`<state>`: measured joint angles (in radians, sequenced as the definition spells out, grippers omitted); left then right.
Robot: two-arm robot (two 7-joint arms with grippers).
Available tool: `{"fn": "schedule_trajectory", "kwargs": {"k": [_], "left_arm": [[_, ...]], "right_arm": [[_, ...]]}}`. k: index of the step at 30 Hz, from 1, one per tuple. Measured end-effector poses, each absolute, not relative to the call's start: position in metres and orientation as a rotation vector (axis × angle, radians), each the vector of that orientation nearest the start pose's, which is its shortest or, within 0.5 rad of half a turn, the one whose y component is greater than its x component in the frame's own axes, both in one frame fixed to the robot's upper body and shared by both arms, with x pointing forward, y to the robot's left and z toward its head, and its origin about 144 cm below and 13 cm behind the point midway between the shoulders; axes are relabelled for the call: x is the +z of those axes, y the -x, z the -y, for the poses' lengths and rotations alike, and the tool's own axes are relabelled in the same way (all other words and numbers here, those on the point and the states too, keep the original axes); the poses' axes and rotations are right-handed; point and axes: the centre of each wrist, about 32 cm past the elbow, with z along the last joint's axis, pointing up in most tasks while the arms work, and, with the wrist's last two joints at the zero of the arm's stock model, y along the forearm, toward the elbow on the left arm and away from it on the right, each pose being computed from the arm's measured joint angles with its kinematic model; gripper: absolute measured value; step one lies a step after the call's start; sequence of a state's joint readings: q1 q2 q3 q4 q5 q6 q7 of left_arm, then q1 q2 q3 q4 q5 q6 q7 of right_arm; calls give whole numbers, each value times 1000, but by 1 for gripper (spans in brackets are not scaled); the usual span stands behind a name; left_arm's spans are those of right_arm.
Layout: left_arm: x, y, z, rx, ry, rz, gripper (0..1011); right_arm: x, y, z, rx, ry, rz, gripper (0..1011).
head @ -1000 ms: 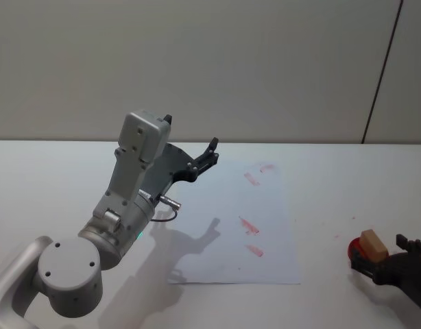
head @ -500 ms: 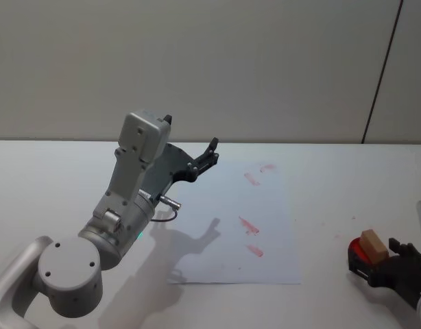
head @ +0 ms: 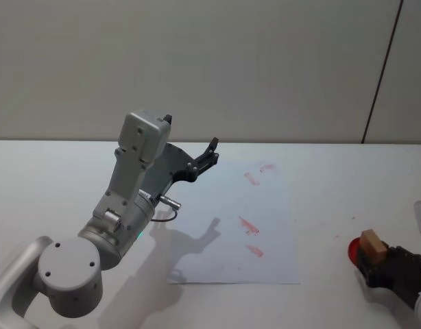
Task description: Use the one hand to pick up the stamp and affix it onto the A4 paper.
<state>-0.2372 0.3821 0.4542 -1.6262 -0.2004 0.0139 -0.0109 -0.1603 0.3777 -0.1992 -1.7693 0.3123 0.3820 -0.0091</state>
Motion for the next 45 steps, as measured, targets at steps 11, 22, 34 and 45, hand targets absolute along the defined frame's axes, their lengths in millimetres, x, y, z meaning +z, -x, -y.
{"fn": "schedule_trajectory", "kwargs": {"k": [11,22,34,45], "left_arm": [[1204,-492,-198,1124,-61,268,1003],[1204,-492,-198,1124,-61,268,1003],[1204,-492,-198,1124,-61,268,1003],[1204,-492,-198,1124,-61,268,1003]], "right_arm": [[1146,-405,255,-1306,377,-262,220],[1147,-405,255,-1310,353,-239,221],[1164,-409,252,-1301,244,-138,221],[1182,-418,241,-1197,168,-84,221]]}}
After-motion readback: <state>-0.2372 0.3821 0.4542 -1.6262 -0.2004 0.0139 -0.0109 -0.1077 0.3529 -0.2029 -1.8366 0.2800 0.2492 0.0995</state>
